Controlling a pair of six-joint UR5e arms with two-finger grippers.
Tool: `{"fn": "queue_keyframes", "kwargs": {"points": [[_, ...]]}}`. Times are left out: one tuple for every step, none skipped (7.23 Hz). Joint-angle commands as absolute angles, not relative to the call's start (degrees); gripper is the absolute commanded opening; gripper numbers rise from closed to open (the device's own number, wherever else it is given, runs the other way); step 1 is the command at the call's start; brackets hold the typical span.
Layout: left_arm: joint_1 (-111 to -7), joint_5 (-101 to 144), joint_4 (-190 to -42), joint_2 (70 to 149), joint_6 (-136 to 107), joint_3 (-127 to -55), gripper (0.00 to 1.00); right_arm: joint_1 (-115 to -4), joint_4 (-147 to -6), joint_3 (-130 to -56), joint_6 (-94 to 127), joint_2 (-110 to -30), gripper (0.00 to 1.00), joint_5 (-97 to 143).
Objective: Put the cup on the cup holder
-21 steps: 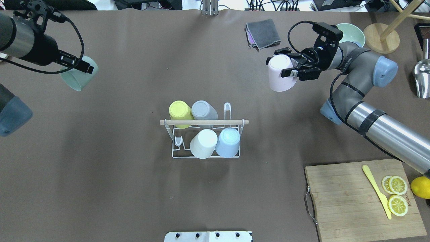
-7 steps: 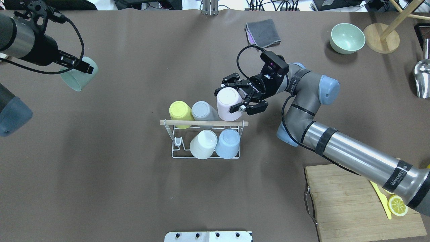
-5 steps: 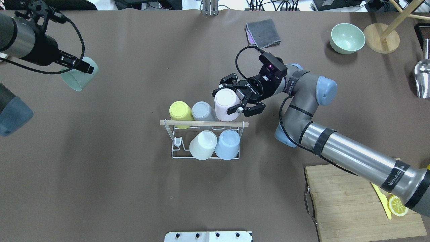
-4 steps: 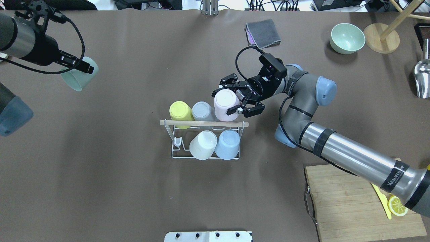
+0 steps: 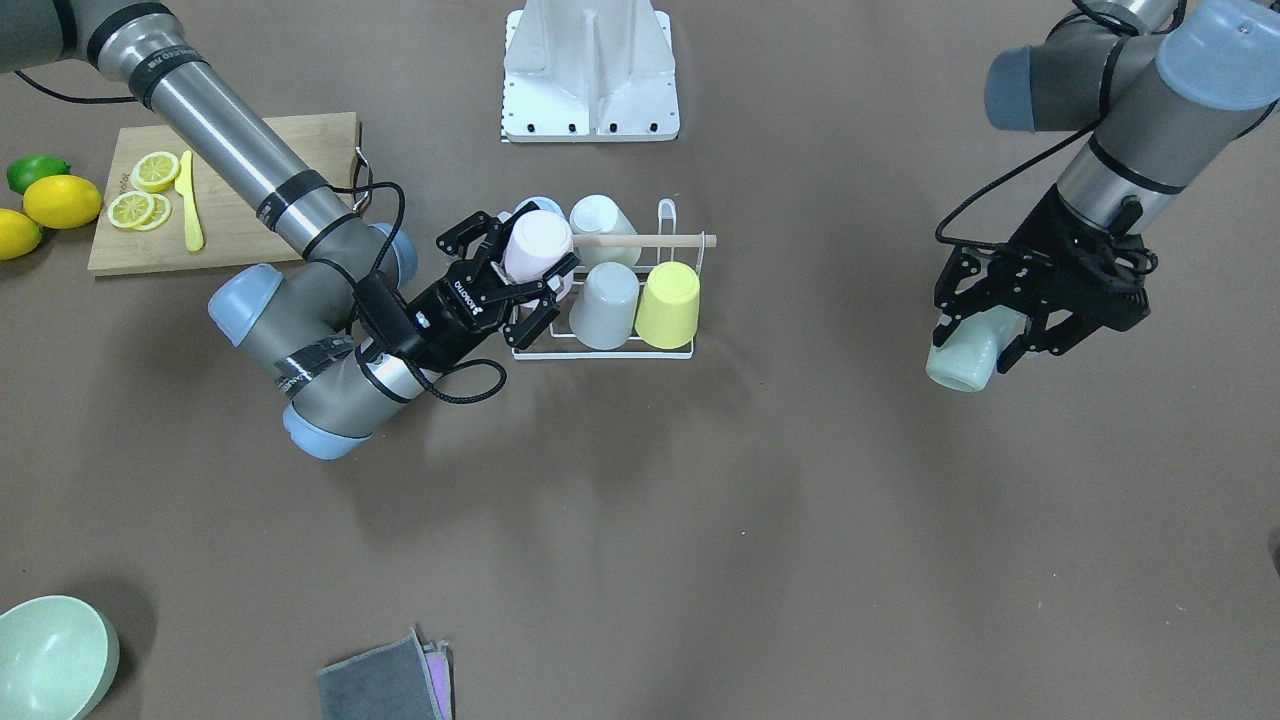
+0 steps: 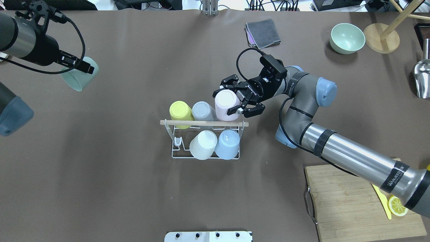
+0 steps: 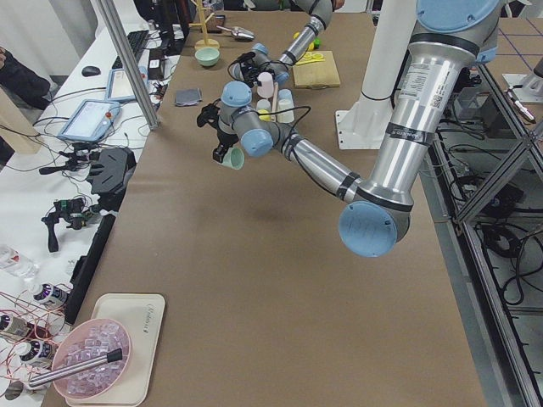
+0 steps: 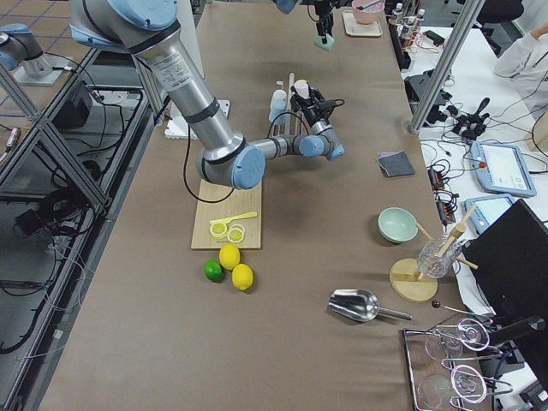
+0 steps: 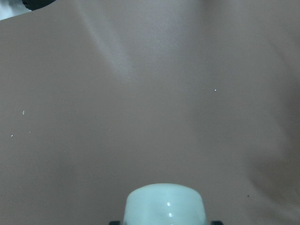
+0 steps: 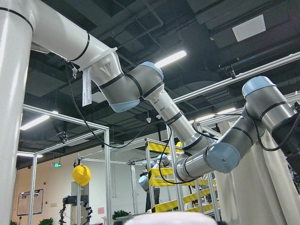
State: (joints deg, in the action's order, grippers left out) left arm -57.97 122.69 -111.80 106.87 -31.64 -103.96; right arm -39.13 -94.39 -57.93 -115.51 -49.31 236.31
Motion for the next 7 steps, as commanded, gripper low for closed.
{"fn": "queue_keyframes", "kwargs": {"points": [[-57.92,122.7,-111.8,106.88,-31.64,-103.89,0.0,-40.33,-95.53,-57.83,-115.23,-49.13,1.0,236.08],[-57.92,122.7,-111.8,106.88,-31.64,-103.89,0.0,-41.39,-95.97,-57.92,-114.79,-49.57,1.0,235.9],[-57.92,122.7,-111.71,107.14,-31.64,-103.89,0.0,-42.35,-95.98,-58.01,-113.31,-50.01,0.99,235.99],[-57.83,122.7,-111.88,107.31,-31.64,-104.41,0.0,-42.71,-95.89,-58.18,-111.64,-51.05,0.99,237.2],[-57.83,122.78,-112.32,107.31,-31.64,-105.37,0.0,-43.67,-95.8,-58.44,-110.66,-52.54,0.99,238.61],[-57.83,122.78,-112.59,107.75,-31.55,-107.03,0.0,-43.68,-95.54,-58.53,-108.65,-53.52,0.99,240.71],[-57.75,122.78,-117.37,107.84,-32.42,-107.4,0.0,-43.33,-95.45,-58.62,-108.55,-53.96,0.99,242.04]]}}
